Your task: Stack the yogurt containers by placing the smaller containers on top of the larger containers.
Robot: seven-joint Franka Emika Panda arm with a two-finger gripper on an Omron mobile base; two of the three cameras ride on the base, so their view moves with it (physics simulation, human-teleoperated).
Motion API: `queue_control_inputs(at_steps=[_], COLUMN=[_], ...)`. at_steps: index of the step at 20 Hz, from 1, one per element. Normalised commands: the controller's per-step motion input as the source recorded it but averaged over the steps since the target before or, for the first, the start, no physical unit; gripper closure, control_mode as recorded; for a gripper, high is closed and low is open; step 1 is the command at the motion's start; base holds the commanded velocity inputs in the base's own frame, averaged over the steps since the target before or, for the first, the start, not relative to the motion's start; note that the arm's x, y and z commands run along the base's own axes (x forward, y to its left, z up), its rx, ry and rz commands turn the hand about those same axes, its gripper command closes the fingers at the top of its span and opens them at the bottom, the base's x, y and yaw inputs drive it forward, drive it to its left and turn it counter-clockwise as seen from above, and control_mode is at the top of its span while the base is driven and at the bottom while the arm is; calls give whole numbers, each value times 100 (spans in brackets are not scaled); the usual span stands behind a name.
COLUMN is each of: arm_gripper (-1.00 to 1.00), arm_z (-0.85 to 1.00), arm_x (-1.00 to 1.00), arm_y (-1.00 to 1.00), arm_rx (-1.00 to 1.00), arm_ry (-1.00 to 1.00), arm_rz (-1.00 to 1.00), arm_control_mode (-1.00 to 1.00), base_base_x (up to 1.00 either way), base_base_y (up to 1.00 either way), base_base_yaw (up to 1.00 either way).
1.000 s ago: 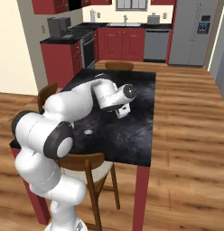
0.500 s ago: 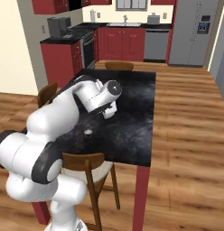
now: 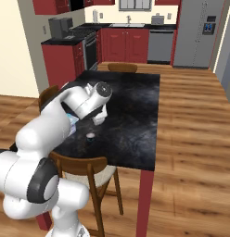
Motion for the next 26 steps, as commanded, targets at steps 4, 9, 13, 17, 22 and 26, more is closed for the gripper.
queue_control_inputs(at_steps=[4,9,13,17,22,26], arm_gripper=[100,100,100,100,100,100], arm_z=[0,0,0,0,0,-5], arm_x=[-21,-18,-8,0,0,0], arm_y=[5,0,14,32,37,29], arm_rx=[8,10,5,0,0,0], arm_ry=[5,4,4,4,0,-5], arm_rz=[5,7,5,3,1,3], arm_control_mode=[-100,-100,-100,-100,-100,-100], base_base_x=[0,0,0,0,0,0], base_base_y=[0,0,0,0,0,0], base_base_yaw=[0,0,0,0,0,0])
